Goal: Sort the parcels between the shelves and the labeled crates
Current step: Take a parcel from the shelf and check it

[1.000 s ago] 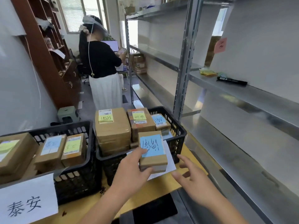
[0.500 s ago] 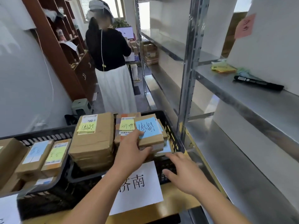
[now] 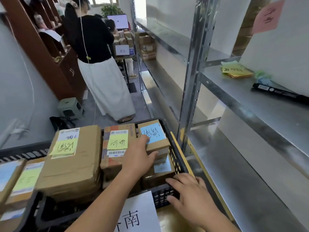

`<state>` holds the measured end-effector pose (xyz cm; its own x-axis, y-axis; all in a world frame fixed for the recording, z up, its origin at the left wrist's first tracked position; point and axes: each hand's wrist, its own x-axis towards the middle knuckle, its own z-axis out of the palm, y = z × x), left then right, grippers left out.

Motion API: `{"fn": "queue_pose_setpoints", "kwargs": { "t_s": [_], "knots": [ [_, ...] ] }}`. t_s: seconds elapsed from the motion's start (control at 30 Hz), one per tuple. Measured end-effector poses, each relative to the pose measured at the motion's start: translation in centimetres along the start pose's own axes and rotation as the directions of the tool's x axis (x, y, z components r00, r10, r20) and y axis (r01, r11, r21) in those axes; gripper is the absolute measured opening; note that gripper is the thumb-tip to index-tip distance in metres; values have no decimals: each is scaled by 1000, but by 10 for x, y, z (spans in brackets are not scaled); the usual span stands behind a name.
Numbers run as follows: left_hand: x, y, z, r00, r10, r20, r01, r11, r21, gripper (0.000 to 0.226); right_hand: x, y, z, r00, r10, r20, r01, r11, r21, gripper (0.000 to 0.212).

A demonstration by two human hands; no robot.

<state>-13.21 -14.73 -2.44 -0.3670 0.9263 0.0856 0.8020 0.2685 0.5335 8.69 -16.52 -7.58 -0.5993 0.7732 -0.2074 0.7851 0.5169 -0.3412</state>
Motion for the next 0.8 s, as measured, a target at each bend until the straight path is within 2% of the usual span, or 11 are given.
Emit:
{"fn": "queue_pose_setpoints", "kwargs": {
  "t_s": [0.23, 0.37, 0.6, 0.8],
  "knots": [
    [36, -9, 11, 999, -1, -50, 12, 973, 231, 37, 13, 8, -3, 1000, 0, 19, 0, 1000, -2, 63],
    [38, -12, 19, 995, 6, -96, 29, 937, 349, 46, 11, 11, 1, 1000, -17, 8, 17, 1000, -3, 63],
    [8, -7, 15, 998, 6, -63, 16, 939, 344, 72, 5, 10, -1, 998, -55, -35, 56, 997, 50, 63],
    [-56, -2, 8, 995, 100, 6, -96, 933, 347, 75, -15, 2, -9, 995, -40, -88, 47, 995, 84, 62]
  ]
}}
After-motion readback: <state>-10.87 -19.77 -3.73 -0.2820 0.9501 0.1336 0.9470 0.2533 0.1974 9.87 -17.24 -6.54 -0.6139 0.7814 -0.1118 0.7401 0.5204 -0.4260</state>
